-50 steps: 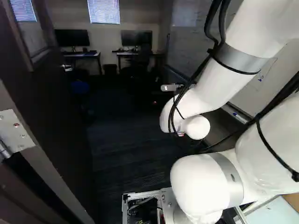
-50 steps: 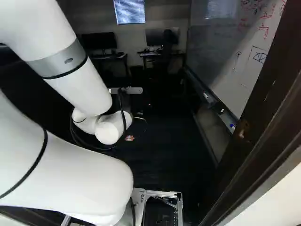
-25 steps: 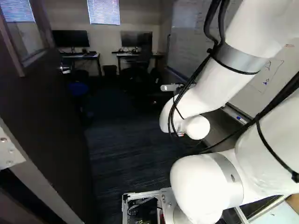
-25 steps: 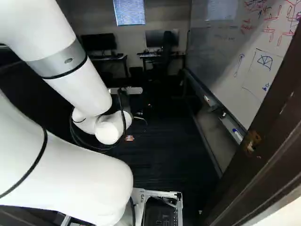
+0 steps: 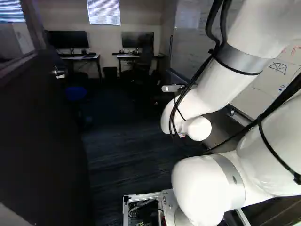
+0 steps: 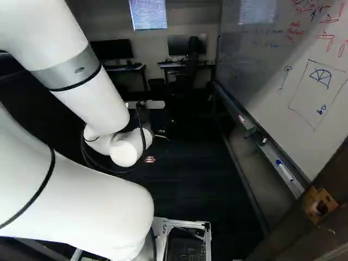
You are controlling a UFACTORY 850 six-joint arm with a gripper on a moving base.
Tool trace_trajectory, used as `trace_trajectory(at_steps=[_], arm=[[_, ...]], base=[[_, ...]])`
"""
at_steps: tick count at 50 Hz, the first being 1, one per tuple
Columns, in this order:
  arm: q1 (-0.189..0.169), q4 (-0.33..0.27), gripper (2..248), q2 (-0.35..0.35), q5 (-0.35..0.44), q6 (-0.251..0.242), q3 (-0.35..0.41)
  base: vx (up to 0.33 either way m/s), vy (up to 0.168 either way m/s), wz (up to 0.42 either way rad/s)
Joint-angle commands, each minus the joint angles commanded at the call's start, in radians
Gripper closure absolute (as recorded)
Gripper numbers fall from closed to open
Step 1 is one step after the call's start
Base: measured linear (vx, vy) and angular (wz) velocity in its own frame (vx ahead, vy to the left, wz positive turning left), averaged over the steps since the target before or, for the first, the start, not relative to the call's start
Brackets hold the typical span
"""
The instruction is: Open the door and move inside
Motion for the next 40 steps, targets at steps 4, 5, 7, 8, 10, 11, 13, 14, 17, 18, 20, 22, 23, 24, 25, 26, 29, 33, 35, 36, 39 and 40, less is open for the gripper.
trace_trajectory(at_steps=[4, 5, 7, 8, 10, 11, 13, 14, 17, 18, 20, 22, 23, 24, 25, 26, 29, 33, 35, 36, 39, 40], arm=[[0.0, 0.0, 3, 0.0, 0.0, 0.0, 0.0], [0.0, 0.0, 3, 0.0, 0.0, 0.0, 0.0], [0.0, 0.0, 3, 0.0, 0.0, 0.0, 0.0], [0.0, 0.0, 3, 0.0, 0.0, 0.0, 0.0], [0.0, 0.0, 3, 0.0, 0.0, 0.0, 0.0], [0.0, 0.0, 3, 0.0, 0.0, 0.0, 0.0], [0.0, 0.0, 3, 0.0, 0.0, 0.0, 0.0], [0.0, 0.0, 3, 0.0, 0.0, 0.0, 0.0], [0.0, 0.0, 3, 0.0, 0.0, 0.0, 0.0], [0.0, 0.0, 3, 0.0, 0.0, 0.0, 0.0], [0.0, 0.0, 3, 0.0, 0.0, 0.0, 0.0], [0.0, 0.0, 3, 0.0, 0.0, 0.0, 0.0], [0.0, 0.0, 3, 0.0, 0.0, 0.0, 0.0], [0.0, 0.0, 3, 0.0, 0.0, 0.0, 0.0], [0.0, 0.0, 3, 0.0, 0.0, 0.0, 0.0], [0.0, 0.0, 3, 0.0, 0.0, 0.0, 0.0], [0.0, 0.0, 3, 0.0, 0.0, 0.0, 0.0], [0.0, 0.0, 3, 0.0, 0.0, 0.0, 0.0], [0.0, 0.0, 3, 0.0, 0.0, 0.0, 0.0], [0.0, 0.0, 3, 0.0, 0.0, 0.0, 0.0], [0.0, 0.0, 3, 0.0, 0.0, 0.0, 0.0], [0.0, 0.0, 3, 0.0, 0.0, 0.0, 0.0]], base=[[0.205, 0.009, -0.001], [0.212, 0.01, 0.0], [0.216, 0.009, -0.003], [0.2, 0.006, -0.005], [0.201, 0.006, -0.002], [0.205, 0.004, -0.002], [0.221, 0.007, 0.004], [0.204, 0.009, 0.003], [0.213, 0.01, -0.009], [0.199, 0.015, 0.001], [0.202, 0.009, 0.003], [0.216, 0.003, -0.007], [0.2, 0.005, -0.009], [0.196, 0.011, -0.011], [0.196, 0.014, 0.001], [0.199, 0.015, 0.002], [0.223, 0.012, 0.003], [0.202, 0.003, -0.011], [0.2, 0.01, -0.011], [0.202, 0.013, 0.002], [0.21, 0.01, 0.002], [0.201, 0.006, -0.008]])
